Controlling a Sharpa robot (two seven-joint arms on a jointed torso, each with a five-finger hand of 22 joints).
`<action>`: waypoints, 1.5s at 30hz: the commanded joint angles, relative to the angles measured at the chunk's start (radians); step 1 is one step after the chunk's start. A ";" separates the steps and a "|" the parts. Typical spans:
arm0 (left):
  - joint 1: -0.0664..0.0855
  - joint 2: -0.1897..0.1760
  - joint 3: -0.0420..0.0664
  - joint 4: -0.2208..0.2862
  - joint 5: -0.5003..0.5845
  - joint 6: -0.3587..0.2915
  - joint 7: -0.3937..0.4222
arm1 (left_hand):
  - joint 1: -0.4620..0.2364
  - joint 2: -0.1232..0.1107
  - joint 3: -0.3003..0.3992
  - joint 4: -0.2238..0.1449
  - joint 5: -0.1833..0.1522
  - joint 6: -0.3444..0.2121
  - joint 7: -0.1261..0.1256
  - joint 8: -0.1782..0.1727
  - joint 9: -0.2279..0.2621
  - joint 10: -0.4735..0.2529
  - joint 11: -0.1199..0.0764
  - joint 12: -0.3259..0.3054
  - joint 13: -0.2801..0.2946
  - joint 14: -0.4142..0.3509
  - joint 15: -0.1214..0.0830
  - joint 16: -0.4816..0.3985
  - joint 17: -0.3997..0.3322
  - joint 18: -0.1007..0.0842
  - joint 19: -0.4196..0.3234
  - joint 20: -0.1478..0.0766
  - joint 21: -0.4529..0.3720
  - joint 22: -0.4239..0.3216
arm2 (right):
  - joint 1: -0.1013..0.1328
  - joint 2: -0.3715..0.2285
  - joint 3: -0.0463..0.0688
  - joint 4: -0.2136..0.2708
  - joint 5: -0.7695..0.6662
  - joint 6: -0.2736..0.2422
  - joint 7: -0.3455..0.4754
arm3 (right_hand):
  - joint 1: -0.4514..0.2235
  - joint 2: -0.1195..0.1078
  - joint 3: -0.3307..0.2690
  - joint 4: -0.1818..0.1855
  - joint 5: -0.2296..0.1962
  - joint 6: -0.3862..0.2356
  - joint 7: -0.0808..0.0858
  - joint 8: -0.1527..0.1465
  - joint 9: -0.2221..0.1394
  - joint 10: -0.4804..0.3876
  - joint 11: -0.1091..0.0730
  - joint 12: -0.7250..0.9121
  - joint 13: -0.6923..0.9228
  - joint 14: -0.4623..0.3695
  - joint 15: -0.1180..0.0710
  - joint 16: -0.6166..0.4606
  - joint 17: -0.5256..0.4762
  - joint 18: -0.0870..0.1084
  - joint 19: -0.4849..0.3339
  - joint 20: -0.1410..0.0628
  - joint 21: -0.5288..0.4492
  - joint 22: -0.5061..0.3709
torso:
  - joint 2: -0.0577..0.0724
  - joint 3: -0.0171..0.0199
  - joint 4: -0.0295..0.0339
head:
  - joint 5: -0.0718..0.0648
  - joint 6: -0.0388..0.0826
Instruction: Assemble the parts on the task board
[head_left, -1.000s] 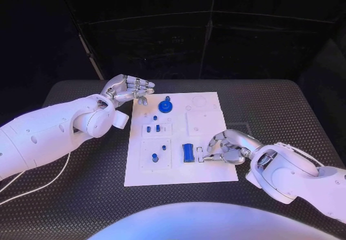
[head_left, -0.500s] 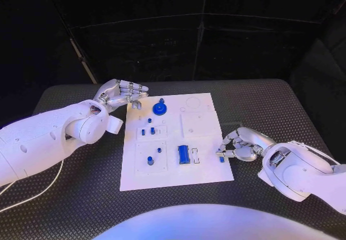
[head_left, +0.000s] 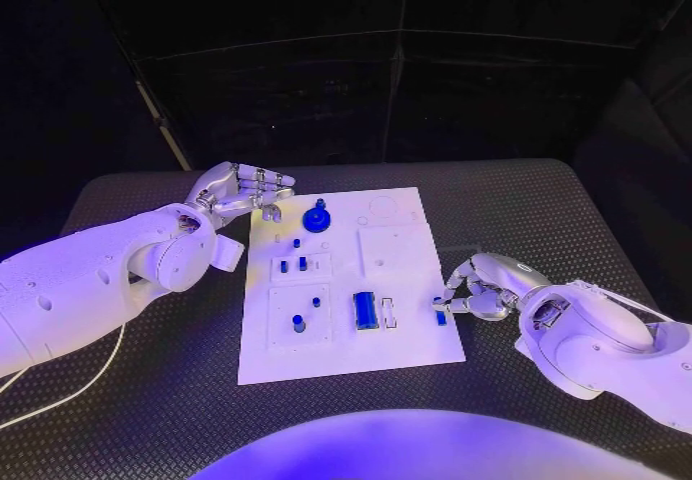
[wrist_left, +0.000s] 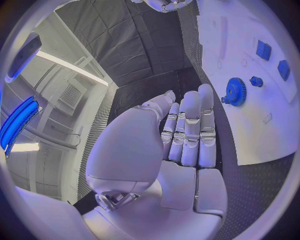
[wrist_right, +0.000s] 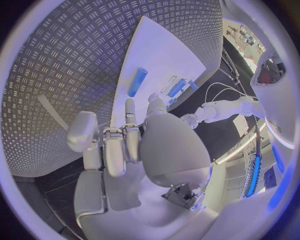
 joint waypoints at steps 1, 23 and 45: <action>0.001 0.000 0.001 0.002 0.004 0.003 0.006 | -0.007 0.004 -0.004 -0.002 -0.003 -0.003 0.002 0.003 -0.002 -0.008 -0.002 0.003 0.001 -0.009 -0.001 -0.005 -0.002 0.011 -0.005 0.002 -0.006 -0.001 | 0.001 0.006 0.000 -0.003 -0.074 0.044 -0.046 | -0.007 -0.007 -0.001 0.010 -0.011 0.007 -0.002 0.006 0.003 0.026 -0.008 0.002 0.130 0.095 -0.006 -0.003 0.218 -0.009 0.006 -0.005 -0.002 0.001 | 0.001 -0.0009 -0.0009 | 0.001 -0.001; 0.000 -0.004 0.001 0.002 0.004 0.003 0.005 | -0.007 0.004 -0.004 -0.002 -0.003 -0.003 0.002 0.003 -0.002 -0.008 -0.002 0.003 0.001 -0.009 -0.001 -0.005 -0.002 0.011 -0.005 0.002 -0.006 -0.001 | -0.016 0.058 0.000 -0.029 -0.128 0.163 -0.073 | 0.069 -0.014 0.028 -0.006 -0.038 0.012 -0.010 0.023 0.032 0.027 -0.016 0.002 0.134 0.095 -0.014 -0.002 0.220 -0.010 0.008 -0.013 -0.003 0.004 | 0.001 -0.0019 0.0004 | 0.004 -0.008; 0.000 -0.010 0.001 0.007 0.004 0.002 0.006 | -0.007 0.005 -0.005 -0.002 -0.003 -0.003 0.002 0.004 -0.002 -0.009 -0.002 0.005 0.001 -0.010 -0.001 -0.005 -0.002 0.011 -0.005 0.002 -0.008 -0.002 | -0.026 0.090 0.000 -0.029 -0.124 0.150 -0.098 | 0.200 0.018 0.351 -0.099 -0.057 -0.004 -0.012 -0.008 0.041 0.023 -0.021 -0.007 0.135 0.096 -0.018 -0.001 0.224 -0.012 0.011 -0.018 -0.002 0.014 | 0.000 -0.0011 -0.0021 | 0.011 -0.011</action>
